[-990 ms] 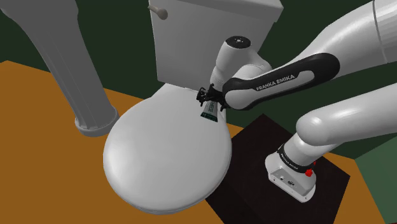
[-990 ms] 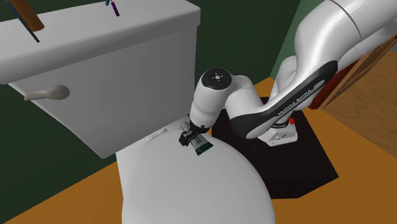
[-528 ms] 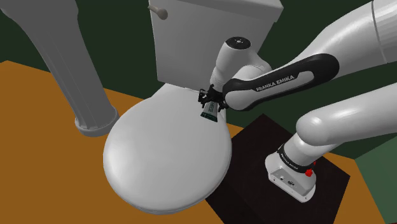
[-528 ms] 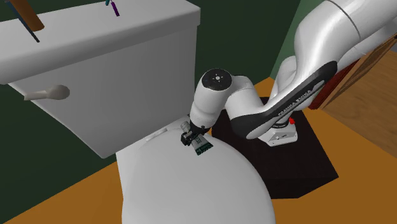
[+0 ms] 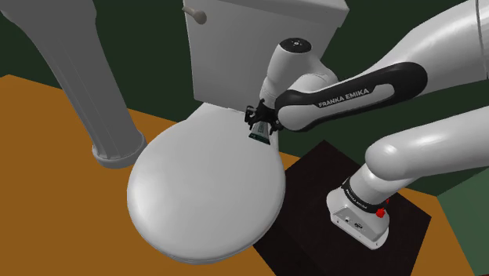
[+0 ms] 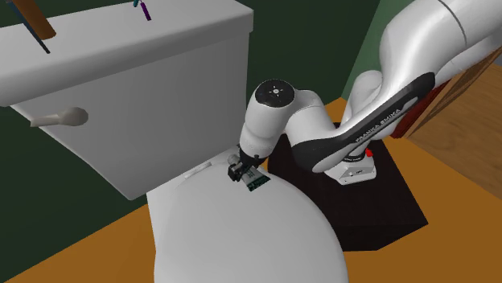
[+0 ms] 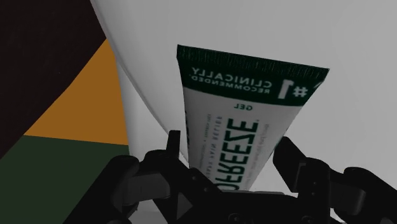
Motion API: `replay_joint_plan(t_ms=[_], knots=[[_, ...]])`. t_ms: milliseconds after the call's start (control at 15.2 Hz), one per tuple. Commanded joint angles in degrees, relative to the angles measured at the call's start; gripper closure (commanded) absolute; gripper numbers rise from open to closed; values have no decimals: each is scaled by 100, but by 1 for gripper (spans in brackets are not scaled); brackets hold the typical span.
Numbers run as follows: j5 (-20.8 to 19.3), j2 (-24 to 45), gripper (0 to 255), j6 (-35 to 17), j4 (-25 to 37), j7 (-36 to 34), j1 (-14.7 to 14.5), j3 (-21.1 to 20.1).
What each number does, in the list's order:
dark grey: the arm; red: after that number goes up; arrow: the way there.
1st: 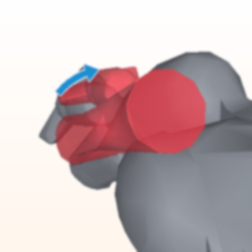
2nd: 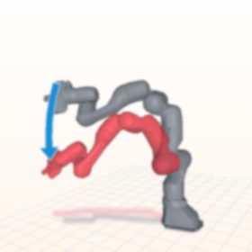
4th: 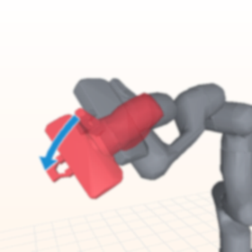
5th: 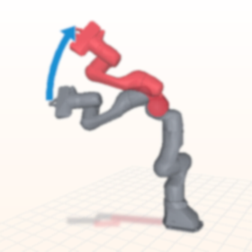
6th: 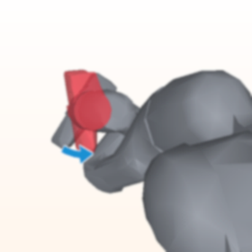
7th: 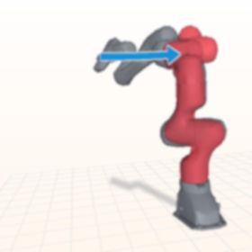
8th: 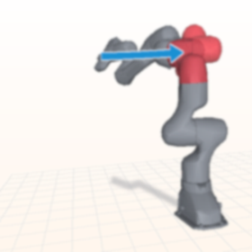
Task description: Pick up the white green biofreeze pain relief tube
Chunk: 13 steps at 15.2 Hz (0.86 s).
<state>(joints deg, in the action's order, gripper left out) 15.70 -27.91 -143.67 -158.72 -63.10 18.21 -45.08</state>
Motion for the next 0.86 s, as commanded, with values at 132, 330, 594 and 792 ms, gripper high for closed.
replay_joint_plan(t_ms=[132,330,594,792], knots=[[56,-284,255,402,117,117,-126,209],[71,-481,255,710,229,185,-195,352],[64,-710,255,1104,397,258,-259,524],[58,-769,255,1214,448,276,-272,570]])
